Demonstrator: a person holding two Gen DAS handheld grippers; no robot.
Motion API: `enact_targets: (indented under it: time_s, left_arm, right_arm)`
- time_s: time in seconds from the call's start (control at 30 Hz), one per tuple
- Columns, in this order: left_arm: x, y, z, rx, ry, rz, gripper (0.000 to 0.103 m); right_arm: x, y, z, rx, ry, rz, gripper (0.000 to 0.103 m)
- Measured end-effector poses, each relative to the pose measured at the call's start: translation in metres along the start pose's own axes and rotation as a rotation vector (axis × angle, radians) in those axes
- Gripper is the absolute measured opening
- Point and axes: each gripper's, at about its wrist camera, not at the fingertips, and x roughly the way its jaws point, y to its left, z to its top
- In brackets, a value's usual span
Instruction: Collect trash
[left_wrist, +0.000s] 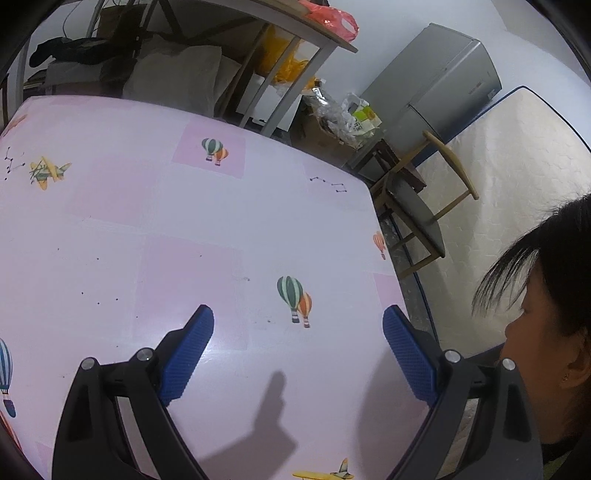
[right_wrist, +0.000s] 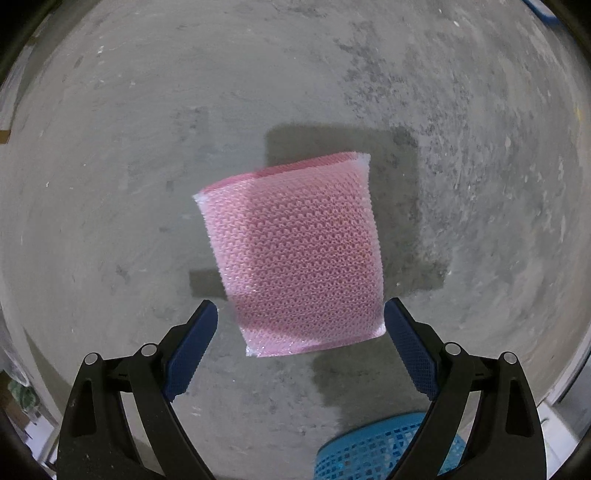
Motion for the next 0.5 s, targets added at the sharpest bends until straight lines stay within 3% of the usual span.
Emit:
enact_targets:
  time_s: [0.13, 0.5]
  left_arm:
    - [0.003, 0.002, -0.001, 0.005, 0.006, 0.000, 0.091]
    - [0.005, 0.001, -0.003, 0.040, 0.011, 0.001, 0.091]
  right_arm:
    - [0.011, -0.010, 0.002, 0.001, 0.014, -0.010, 0.078]
    - [0.005, -0.028, -0.004, 0.011, -0.043, 0.019, 0.069]
